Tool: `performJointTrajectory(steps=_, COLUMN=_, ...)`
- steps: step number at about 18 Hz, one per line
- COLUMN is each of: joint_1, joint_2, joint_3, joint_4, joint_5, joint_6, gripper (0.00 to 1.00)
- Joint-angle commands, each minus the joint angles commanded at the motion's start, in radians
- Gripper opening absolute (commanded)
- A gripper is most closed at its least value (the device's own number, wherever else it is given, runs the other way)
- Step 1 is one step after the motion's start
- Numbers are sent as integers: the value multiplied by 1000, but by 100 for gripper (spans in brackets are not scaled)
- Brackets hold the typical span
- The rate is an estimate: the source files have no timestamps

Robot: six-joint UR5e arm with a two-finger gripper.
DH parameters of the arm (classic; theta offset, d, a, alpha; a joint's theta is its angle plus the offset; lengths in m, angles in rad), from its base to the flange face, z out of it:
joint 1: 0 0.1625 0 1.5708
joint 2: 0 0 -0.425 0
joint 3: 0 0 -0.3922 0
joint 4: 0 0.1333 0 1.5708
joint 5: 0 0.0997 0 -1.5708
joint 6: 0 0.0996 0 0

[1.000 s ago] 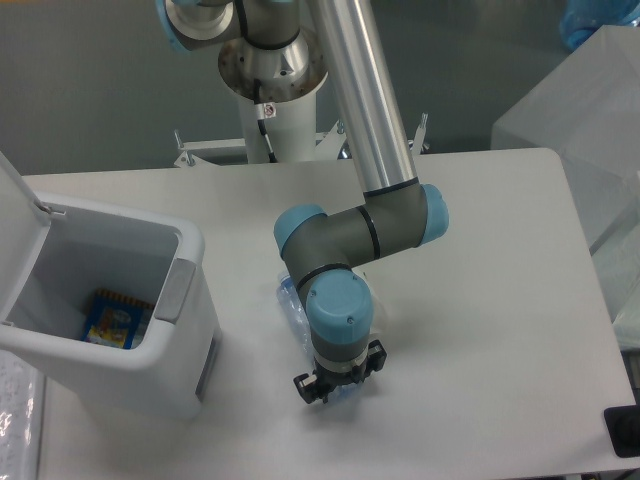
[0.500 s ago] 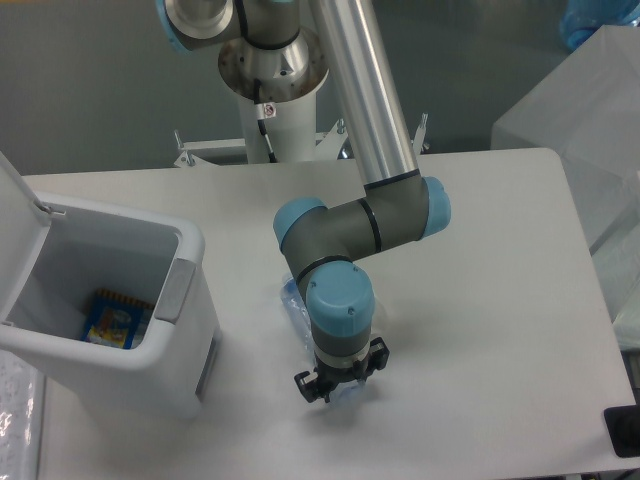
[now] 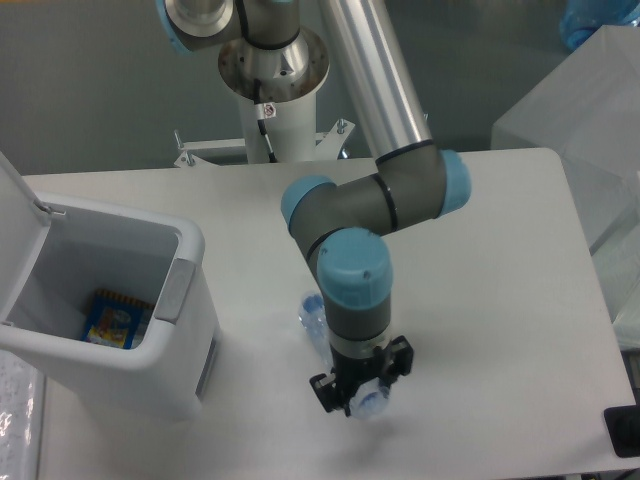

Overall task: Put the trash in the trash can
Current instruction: 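Lift the bottle and carry it over the white bin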

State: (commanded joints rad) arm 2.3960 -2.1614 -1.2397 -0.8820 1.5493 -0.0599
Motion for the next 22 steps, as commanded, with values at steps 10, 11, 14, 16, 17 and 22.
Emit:
performJointTrajectory(steps=10, joint_1=29, joint_2=120, joint_3=71, joint_4=139, joint_5=-159, joint_6=43, gripper=65)
performJointTrajectory(steps=11, joint_1=25, joint_2=132, joint_3=71, joint_4=150, joint_5=-163, joint_6=43, gripper=65)
performJointTrajectory(steps=14, joint_1=0, joint_2=184, joint_3=69, joint_4=152, joint_5=-164, joint_6=40, gripper=65)
performJointTrajectory(steps=16, joint_1=-34, joint_2=225, joint_3=52, joint_4=152, joint_5=-166, joint_6=35, gripper=65)
performJointTrajectory(steps=17, joint_1=-43, joint_2=235, joint_3=52, joint_4=152, joint_5=-167, joint_6=34, gripper=65)
performJointTrajectory(steps=22, joint_1=-83, joint_2=297, joint_3=68, joint_4=153, joint_5=-167, joint_6=31, gripper=65)
